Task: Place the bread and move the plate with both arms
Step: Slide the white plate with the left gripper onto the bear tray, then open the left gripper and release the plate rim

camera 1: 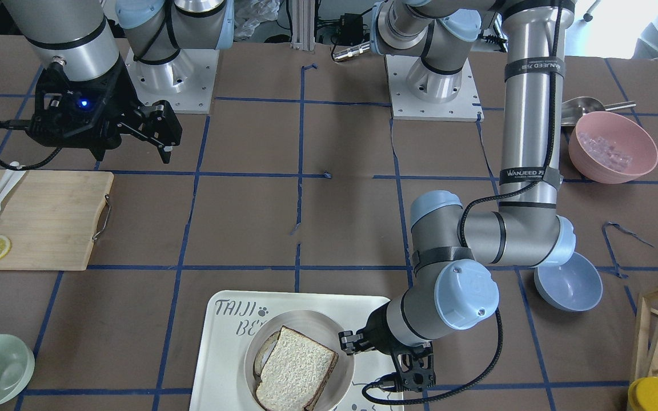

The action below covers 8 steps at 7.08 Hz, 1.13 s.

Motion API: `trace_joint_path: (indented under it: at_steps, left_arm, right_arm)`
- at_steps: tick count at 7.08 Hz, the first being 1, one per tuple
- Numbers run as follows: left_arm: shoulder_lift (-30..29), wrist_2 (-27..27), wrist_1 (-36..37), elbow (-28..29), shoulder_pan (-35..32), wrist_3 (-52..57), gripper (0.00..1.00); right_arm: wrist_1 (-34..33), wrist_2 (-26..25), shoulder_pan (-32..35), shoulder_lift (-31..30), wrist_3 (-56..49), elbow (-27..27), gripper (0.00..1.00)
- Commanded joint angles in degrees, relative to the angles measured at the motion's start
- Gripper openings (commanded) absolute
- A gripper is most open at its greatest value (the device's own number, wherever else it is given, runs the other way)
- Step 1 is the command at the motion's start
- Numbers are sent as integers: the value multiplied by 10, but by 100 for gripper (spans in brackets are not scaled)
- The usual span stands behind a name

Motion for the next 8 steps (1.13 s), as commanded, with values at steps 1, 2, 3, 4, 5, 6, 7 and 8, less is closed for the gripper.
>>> trace_joint_path:
  at_steps: [1, 2, 3, 4, 5, 6, 7, 8]
  left_arm:
    - [-10, -1, 0, 2, 8, -9, 0]
    - [-11, -1, 0, -1, 8, -12, 0]
    - [-11, 1, 0, 2, 8, -12, 31]
    - [-10, 2, 1, 2, 8, -11, 99]
    - [-2, 5, -2, 2, 8, -11, 100]
    - [13, 8, -25, 1, 9, -11, 100]
    - [40, 16, -58, -1, 8, -11, 100]
    - [78, 25, -96, -8, 1, -11, 100]
  right_arm:
    - [-1, 0, 0, 0, 1, -1, 100]
    - [-2, 0, 0, 0, 0, -1, 100]
    - [-3, 0, 0, 0, 1, 0, 100]
    - [-3, 0, 0, 0, 1, 0, 100]
    - [-3, 0, 0, 0, 1, 0, 100]
    - [-3, 0, 0, 0, 0, 0, 100]
    - [-2, 0, 0, 0, 0, -1, 100]
    - [0, 6, 0, -1, -4, -1, 100]
